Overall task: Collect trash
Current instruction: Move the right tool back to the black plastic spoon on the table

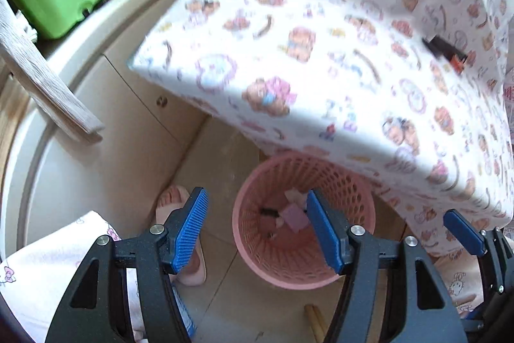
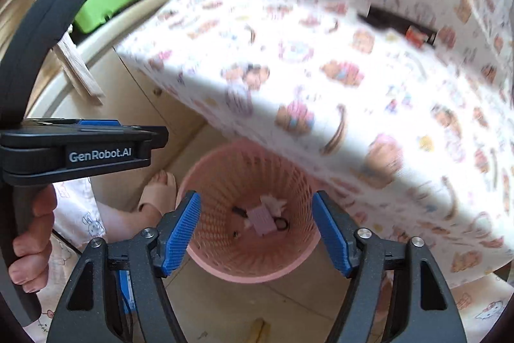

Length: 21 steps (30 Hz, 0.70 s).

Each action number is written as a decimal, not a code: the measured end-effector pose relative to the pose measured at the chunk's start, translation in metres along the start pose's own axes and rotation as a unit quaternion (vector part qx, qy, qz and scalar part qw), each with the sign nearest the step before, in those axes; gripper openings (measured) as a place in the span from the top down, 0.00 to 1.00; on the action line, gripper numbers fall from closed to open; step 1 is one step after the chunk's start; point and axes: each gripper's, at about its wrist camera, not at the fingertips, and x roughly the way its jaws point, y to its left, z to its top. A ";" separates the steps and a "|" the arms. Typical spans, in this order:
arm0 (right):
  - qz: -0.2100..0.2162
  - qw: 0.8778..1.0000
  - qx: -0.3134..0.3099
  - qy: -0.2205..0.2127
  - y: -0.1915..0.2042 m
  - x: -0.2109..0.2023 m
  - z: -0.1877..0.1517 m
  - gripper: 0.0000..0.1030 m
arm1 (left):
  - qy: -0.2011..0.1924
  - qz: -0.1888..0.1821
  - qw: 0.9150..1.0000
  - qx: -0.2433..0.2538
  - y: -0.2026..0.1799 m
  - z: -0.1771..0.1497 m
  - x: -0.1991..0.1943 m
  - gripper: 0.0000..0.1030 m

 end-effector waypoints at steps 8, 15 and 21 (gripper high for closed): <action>-0.026 0.996 0.010 -0.080 -0.009 -0.047 0.011 0.27 | -0.069 -0.014 0.997 0.017 -0.004 0.011 -0.032 0.37; -0.038 0.991 0.025 -0.125 -0.033 -0.077 0.032 0.27 | -0.099 -0.030 0.994 0.041 -0.025 0.040 -0.065 0.28; -0.048 0.988 0.022 -0.143 -0.071 -0.104 0.074 0.27 | -0.135 -0.045 0.988 0.068 -0.050 0.085 -0.097 0.19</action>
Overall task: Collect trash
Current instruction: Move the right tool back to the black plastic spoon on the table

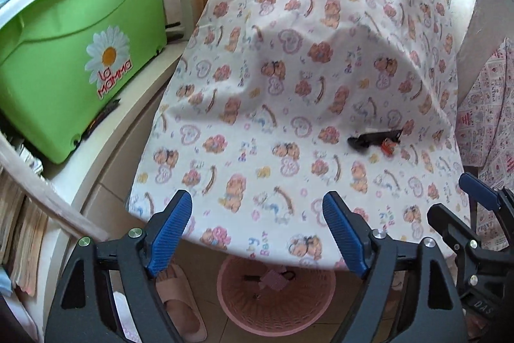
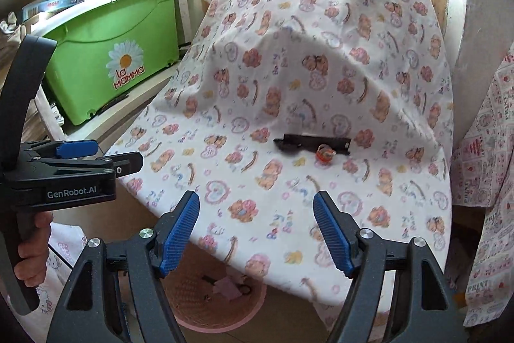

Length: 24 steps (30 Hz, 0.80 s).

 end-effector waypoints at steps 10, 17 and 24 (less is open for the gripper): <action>-0.034 0.998 0.048 -0.007 -0.080 0.025 0.047 0.27 | -0.031 0.005 0.999 0.006 -0.008 0.022 0.025 0.15; -0.016 0.992 0.117 0.041 -0.113 0.058 0.029 0.27 | 0.018 0.002 1.000 -0.021 -0.005 0.012 0.060 0.15; 0.014 0.984 0.168 0.063 -0.134 0.068 0.029 0.27 | 0.026 0.004 0.999 -0.038 -0.001 0.015 0.069 0.15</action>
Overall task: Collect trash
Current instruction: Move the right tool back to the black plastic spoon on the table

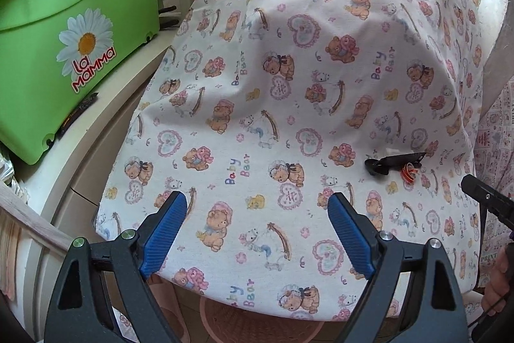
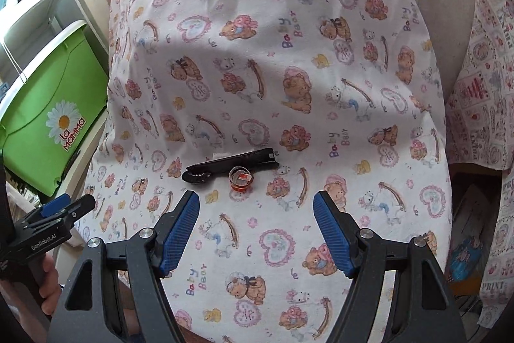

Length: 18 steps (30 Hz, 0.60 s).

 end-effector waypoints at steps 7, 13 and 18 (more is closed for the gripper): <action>0.059 0.995 0.075 0.025 -0.019 0.014 0.009 0.35 | 0.000 0.003 1.000 -0.013 0.001 0.004 0.002 0.15; 0.058 0.994 0.089 0.032 -0.020 0.035 0.024 0.37 | -0.008 0.017 1.000 -0.004 -0.003 0.009 0.003 0.15; 0.046 0.994 0.095 0.043 -0.017 0.061 0.037 0.45 | -0.003 0.014 1.000 -0.002 -0.008 0.013 0.007 0.15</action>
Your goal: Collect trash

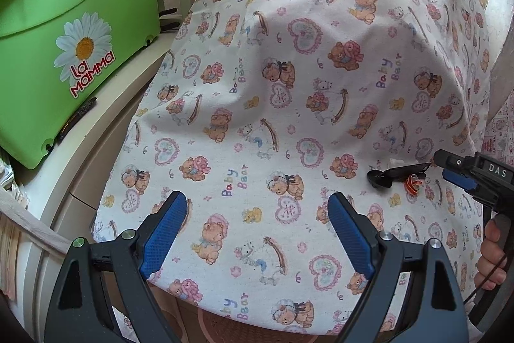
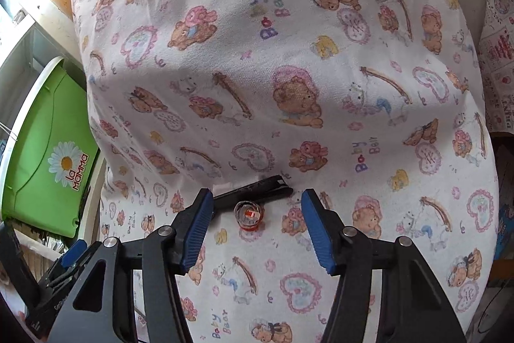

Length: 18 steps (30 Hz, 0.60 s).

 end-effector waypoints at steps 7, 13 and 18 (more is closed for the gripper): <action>-0.001 0.998 0.059 0.005 -0.016 0.025 0.013 0.54 | 0.006 -0.008 1.000 0.002 -0.006 0.002 0.004 0.15; 0.007 0.996 0.086 0.021 -0.020 0.040 0.015 0.65 | 0.011 -0.012 1.000 0.000 -0.008 0.000 0.006 0.15; 0.024 0.996 0.083 0.028 -0.011 0.046 0.011 0.85 | 0.010 -0.014 1.000 0.001 -0.010 -0.001 0.004 0.15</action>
